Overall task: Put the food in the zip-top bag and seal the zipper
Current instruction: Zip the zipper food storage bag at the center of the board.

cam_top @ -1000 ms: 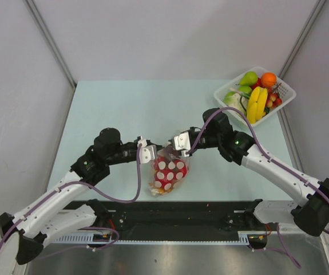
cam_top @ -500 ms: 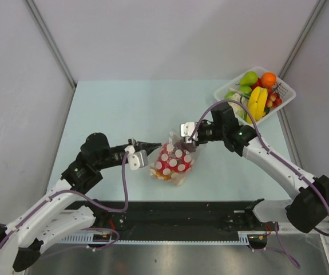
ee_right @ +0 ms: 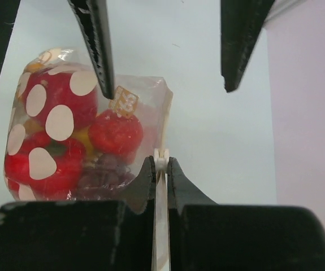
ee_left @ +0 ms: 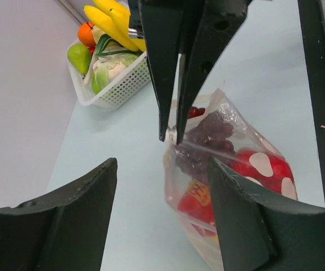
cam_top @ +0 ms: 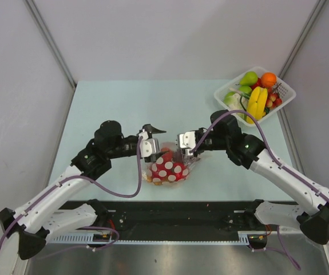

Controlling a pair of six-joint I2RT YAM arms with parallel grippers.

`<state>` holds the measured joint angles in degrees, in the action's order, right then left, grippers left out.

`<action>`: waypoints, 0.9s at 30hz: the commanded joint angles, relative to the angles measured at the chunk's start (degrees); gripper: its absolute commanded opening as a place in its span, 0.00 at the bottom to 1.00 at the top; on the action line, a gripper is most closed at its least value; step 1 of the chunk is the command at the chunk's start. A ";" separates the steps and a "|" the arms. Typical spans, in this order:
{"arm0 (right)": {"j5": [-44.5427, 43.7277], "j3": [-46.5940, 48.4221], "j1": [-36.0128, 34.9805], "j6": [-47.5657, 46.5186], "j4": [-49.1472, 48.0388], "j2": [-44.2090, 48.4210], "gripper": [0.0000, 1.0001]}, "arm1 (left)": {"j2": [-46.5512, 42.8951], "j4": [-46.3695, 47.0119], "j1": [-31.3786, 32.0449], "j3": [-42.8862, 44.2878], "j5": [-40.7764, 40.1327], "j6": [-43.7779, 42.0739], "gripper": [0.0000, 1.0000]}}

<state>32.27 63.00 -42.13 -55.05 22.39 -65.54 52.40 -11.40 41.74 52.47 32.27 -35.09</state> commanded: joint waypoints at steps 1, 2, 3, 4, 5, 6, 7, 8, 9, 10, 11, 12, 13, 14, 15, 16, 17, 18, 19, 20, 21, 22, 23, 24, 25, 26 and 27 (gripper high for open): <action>-2.74 1.07 -2.43 3.45 -3.14 1.11 0.00 | 2.43 -3.45 -0.25 4.75 2.01 -2.52 0.66; -3.26 0.98 -2.95 4.24 -3.32 1.20 0.00 | 3.05 -3.89 -0.25 5.18 1.83 -3.31 0.63; -3.44 1.07 -3.57 4.42 -3.32 1.20 0.00 | 3.49 -5.20 -0.25 5.45 1.74 -3.49 0.61; -3.79 0.98 -4.01 4.51 -3.41 1.20 0.00 | 4.02 -5.73 -0.25 5.71 1.74 -3.58 0.55; -4.32 1.07 -4.19 4.60 -3.50 1.20 0.00 | 4.89 -6.61 -0.25 6.24 2.00 -3.93 0.53; -4.50 0.98 -4.28 4.77 -3.50 1.20 0.00 | 5.25 -8.10 -0.25 6.42 2.44 -3.93 0.52; -4.67 1.07 -4.28 4.77 -3.50 1.12 0.00 | 5.52 -8.29 -0.25 6.42 2.62 -3.76 0.52; -4.85 1.07 -4.45 4.86 -3.58 1.20 0.00 | 5.60 -7.94 -0.34 6.16 2.62 -2.97 0.51; -4.76 1.07 -4.45 4.86 -3.58 1.29 0.00 | 5.52 -7.85 -0.17 5.98 2.79 -2.97 0.50; -4.85 1.16 -4.54 4.95 -3.58 1.20 0.00 | 5.34 -7.33 -0.16 5.46 2.71 -2.62 0.47; -4.76 1.07 -4.54 4.78 -3.50 1.20 0.00 | 5.26 -6.19 -0.16 5.37 2.53 -2.44 0.44; -4.85 1.07 -4.71 4.77 -3.41 1.20 0.00 | 5.34 -5.92 -0.16 5.45 2.62 -2.18 0.37; -4.94 1.07 -4.89 4.77 -3.41 1.03 0.00 | 5.43 -5.92 -0.16 5.89 2.71 -1.74 0.34; -5.02 1.16 -4.98 4.77 -3.41 1.03 0.00 | 5.78 -6.00 -0.16 6.24 2.71 -1.47 0.32; -5.20 1.07 -5.07 4.69 -3.50 0.85 0.00 | 5.96 -6.00 -0.16 6.59 2.88 -1.12 0.32; -5.46 1.16 -5.33 4.69 -3.58 0.85 0.00 | 6.13 -6.26 -0.08 7.20 3.15 -0.68 0.32; -5.47 1.07 -5.42 4.60 -3.67 0.76 0.00 | 6.22 -6.27 -0.08 7.38 3.58 -0.59 0.32; -5.47 1.07 -5.42 4.68 -3.67 0.68 0.00 | 6.22 -6.27 0.01 7.47 3.67 -0.42 0.32; -5.47 1.16 -5.59 4.69 -3.85 0.67 0.00 | 6.22 -6.44 0.01 7.56 3.85 -0.24 0.32; -5.47 1.07 -5.51 4.69 -3.85 0.59 0.00 | 6.31 -6.53 0.01 7.47 4.11 -0.33 0.31; -5.47 1.07 -5.59 4.69 -3.85 0.67 0.00 | 6.31 -6.53 0.10 7.47 4.03 -0.24 0.31; -5.47 1.07 -5.60 4.69 -3.85 0.59 0.00 | 6.40 -6.44 0.01 7.30 4.20 0.02 0.30; -5.47 1.07 -5.60 4.60 -3.93 0.67 0.00 | 6.31 -6.44 0.10 7.21 4.20 0.11 0.29; -5.55 1.07 -5.60 4.60 -3.85 0.59 0.00 | 6.40 -6.44 0.10 7.12 4.12 0.11 0.25; -5.55 1.07 -5.60 4.77 -4.11 0.76 0.00 | 6.48 -6.79 0.10 7.12 4.11 -0.06 0.22; -5.64 1.16 -5.60 4.77 -4.11 0.76 0.00 | 6.48 -7.06 0.10 7.21 4.11 -0.24 0.18; -5.64 1.07 -5.60 4.77 -4.11 0.94 0.00 | 6.57 -7.32 0.10 7.21 4.20 -0.41 0.08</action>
<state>27.14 63.00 -47.31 -51.00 21.71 -65.54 58.81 -18.63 41.71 57.52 34.74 -35.86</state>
